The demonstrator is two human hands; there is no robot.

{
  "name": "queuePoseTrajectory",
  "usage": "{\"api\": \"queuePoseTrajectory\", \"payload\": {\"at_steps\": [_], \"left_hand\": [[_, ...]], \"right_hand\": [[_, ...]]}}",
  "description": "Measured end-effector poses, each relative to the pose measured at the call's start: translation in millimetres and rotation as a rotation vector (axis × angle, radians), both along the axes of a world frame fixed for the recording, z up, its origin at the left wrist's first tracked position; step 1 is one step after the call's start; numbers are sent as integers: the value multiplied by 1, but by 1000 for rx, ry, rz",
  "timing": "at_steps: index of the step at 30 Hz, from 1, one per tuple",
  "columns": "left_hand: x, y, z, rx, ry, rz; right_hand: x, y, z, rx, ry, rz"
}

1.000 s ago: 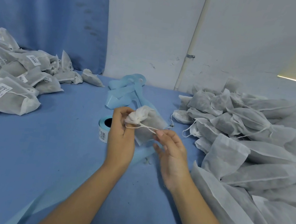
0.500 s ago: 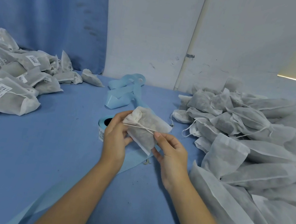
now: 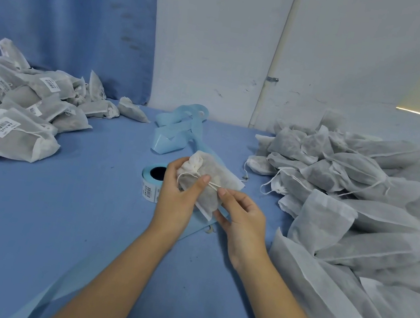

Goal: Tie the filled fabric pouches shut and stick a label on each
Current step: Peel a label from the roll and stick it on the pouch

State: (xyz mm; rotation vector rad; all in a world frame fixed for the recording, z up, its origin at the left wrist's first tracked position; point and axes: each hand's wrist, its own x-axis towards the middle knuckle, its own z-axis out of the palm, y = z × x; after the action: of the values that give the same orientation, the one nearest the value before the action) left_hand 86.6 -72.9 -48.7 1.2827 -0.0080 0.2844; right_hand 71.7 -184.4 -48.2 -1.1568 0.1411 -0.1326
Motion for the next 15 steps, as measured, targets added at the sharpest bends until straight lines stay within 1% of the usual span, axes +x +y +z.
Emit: {"api": "queuePoseTrajectory", "payload": {"at_steps": [3, 5, 7, 9, 10, 12, 15], "left_hand": [[1, 2, -2, -89, 21, -2], [3, 3, -2, -176, 81, -27], [5, 4, -2, -288, 141, -103], [4, 6, -2, -383, 159, -197], [4, 6, -2, -401, 152, -215], [4, 6, -1, -393, 120, -174], [6, 12, 1, -296, 80, -52]], "right_hand": [[0, 0, 1, 7, -10, 34], [-1, 0, 1, 24, -21, 64], [0, -1, 0, 28, -36, 86], [0, -1, -1, 14, -54, 110], [0, -1, -2, 3, -63, 126], [0, 1, -5, -6, -80, 148], [3, 2, -9, 104, -74, 93]]}}
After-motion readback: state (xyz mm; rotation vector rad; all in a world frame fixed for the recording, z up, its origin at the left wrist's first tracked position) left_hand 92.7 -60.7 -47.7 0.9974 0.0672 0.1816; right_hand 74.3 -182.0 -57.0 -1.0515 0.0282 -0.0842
